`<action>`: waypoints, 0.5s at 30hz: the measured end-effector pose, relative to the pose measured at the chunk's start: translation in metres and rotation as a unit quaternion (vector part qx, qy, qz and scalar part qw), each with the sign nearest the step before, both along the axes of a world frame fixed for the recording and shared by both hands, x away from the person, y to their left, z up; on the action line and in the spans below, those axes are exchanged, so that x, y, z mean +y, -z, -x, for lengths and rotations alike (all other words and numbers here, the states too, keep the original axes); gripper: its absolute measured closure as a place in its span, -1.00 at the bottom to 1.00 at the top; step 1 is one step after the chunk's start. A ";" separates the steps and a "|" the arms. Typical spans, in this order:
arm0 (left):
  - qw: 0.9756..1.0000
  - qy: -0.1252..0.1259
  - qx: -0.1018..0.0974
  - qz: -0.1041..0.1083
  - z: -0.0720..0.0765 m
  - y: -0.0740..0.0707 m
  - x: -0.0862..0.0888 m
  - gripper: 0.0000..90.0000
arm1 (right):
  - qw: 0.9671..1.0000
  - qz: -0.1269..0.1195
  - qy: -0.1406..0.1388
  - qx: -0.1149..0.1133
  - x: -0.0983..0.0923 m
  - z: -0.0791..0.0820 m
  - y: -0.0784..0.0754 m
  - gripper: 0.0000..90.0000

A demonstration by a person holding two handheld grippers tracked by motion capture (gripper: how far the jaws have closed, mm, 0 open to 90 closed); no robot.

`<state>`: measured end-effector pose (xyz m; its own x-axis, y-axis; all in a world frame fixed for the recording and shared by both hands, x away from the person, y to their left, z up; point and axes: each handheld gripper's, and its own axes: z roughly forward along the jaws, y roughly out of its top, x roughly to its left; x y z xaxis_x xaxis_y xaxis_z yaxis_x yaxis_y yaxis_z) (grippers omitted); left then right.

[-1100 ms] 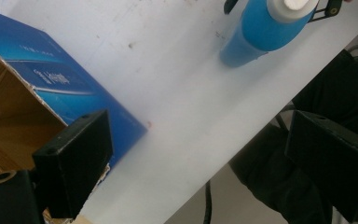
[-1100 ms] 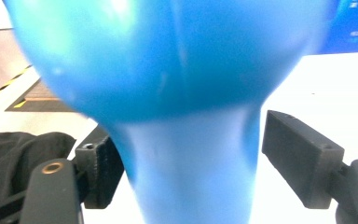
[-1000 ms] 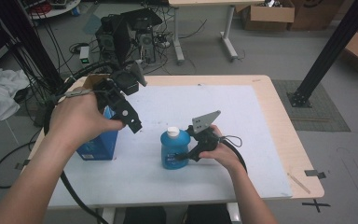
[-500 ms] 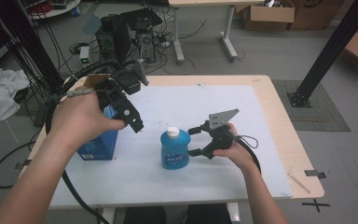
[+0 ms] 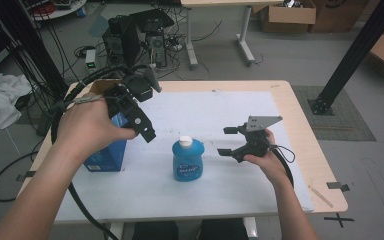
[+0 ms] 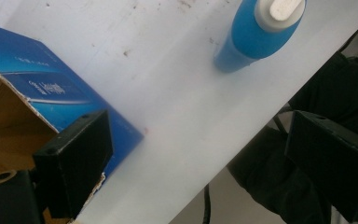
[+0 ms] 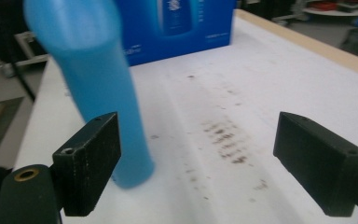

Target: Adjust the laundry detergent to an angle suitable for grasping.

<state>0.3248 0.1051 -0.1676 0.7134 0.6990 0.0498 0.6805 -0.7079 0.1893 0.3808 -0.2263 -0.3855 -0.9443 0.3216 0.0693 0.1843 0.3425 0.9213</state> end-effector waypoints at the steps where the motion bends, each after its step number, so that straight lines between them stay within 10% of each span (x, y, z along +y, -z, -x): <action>1: 1.000 0.000 0.000 0.000 0.000 0.000 0.000 -0.82 | 1.000 -0.001 0.014 -0.002 -0.003 0.000 -0.001 -0.66; 15: 1.000 0.002 0.000 0.001 0.000 0.002 -0.001 -0.81 | 0.994 -0.007 0.107 -0.005 -0.033 0.004 0.001 -0.67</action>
